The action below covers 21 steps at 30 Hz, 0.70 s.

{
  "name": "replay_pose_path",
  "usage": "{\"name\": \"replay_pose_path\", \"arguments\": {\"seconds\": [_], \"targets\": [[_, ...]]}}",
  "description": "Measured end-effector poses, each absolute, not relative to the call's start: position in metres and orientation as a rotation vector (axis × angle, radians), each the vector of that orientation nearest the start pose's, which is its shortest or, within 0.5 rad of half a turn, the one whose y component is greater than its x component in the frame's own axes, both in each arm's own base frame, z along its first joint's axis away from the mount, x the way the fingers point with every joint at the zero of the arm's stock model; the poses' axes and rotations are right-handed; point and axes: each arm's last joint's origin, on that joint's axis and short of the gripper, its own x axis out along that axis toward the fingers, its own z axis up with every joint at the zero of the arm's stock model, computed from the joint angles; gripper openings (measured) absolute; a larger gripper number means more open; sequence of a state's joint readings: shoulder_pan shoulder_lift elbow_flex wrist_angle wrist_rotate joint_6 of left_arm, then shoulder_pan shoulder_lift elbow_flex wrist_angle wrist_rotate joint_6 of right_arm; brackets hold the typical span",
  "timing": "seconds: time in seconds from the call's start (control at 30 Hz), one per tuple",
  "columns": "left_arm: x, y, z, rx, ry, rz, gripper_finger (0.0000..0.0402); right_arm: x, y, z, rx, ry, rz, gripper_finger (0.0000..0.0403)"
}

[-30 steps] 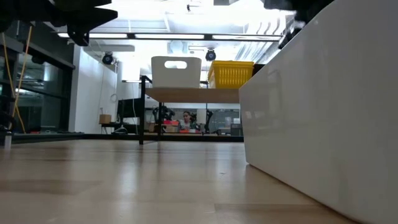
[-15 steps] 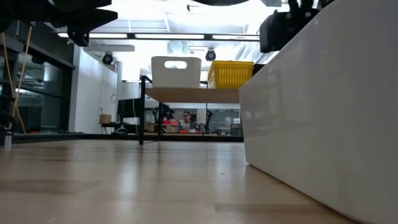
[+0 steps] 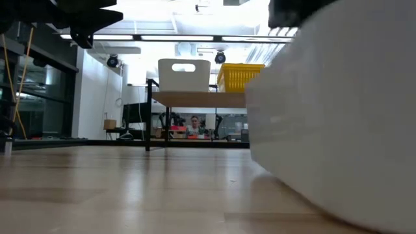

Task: Stack baskets on shelf by color
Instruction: Stack the right white bin on the other white bin on the shelf

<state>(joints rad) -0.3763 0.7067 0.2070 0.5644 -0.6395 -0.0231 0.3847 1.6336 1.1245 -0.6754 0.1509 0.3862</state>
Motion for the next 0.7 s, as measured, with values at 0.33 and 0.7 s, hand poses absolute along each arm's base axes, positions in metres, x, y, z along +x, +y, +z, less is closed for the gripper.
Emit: {"name": "replay_pose_path", "arguments": {"seconds": [0.33, 0.7], "targets": [[0.149, -0.040, 0.216, -0.054, -0.060, 0.262, 0.0166, 0.307, 0.117, 0.296, -0.025, 0.888, 0.014, 0.0001], [0.149, -0.040, 0.216, -0.054, -0.060, 0.262, 0.0166, 0.316, 0.110, 0.344, -0.104, 0.743, 0.017, 0.0000]]}}
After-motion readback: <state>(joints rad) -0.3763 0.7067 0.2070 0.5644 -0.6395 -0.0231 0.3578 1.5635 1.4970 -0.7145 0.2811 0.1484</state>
